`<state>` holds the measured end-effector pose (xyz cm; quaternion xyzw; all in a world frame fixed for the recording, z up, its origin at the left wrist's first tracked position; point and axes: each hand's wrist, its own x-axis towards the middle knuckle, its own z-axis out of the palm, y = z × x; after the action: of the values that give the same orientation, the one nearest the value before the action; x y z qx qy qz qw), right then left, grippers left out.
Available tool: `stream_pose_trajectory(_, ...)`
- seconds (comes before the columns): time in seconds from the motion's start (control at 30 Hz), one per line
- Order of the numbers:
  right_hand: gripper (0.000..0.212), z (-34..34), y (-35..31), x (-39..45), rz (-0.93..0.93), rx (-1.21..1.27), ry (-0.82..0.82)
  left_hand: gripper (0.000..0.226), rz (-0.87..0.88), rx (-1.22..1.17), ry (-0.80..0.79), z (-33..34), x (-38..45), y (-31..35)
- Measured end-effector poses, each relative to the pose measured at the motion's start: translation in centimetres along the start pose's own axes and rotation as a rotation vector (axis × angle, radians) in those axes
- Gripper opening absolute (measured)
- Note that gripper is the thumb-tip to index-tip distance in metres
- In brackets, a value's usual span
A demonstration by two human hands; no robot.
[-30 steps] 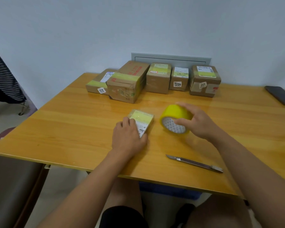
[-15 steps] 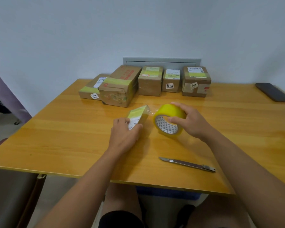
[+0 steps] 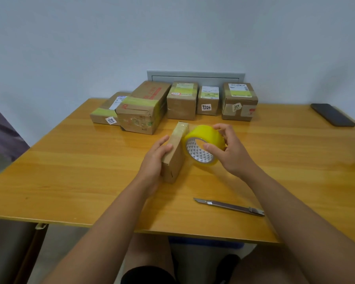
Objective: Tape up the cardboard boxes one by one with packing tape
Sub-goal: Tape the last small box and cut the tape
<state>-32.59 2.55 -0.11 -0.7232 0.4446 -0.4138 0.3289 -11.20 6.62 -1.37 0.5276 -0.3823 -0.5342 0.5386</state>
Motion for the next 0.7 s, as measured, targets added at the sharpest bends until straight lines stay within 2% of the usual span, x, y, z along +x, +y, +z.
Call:
stream_pose_trajectory(0.17, 0.055, 0.7, 0.9, 0.2, -0.006, -0.034, -0.019, 0.045, 0.080, 0.504, -0.077, -0.6, 0.6, 2.7)
stream_pose_trajectory(0.3, 0.062, 1.5, 2.1, 0.3, 0.001, -0.087, -0.015, 0.053, 0.298, 1.036, -0.146, 0.3, 1.5, 4.6)
stream_pose_trajectory(0.4, 0.073, 1.7, 2.9, 0.4, 0.004, -0.121, -0.043, 0.058, 0.293, 1.309, -0.192, 1.5, 2.1, 4.6)
stream_pose_trajectory(0.47, 0.078, 1.6, 3.0, 0.4, 0.008, -0.132, -0.057, 0.058, 0.302, 1.343, -0.149, 1.8, 2.2, 4.3)
stream_pose_trajectory(0.57, 0.082, 1.6, 2.5, 0.8, 0.003, -0.102, -0.042, 0.055, 0.374, 1.210, -0.084, 1.0, 2.1, 4.3)
stream_pose_trajectory(0.63, 0.084, 1.9, 1.9, 1.4, 0.018, -0.044, -0.015, 0.051, 0.322, 1.025, -0.066, -0.2, 2.4, 4.4)
stream_pose_trajectory(0.7, 0.081, 2.4, 1.3, 2.2, 0.041, 0.007, -0.007, 0.045, 0.185, 0.718, -0.120, -1.3, 2.7, 3.9)
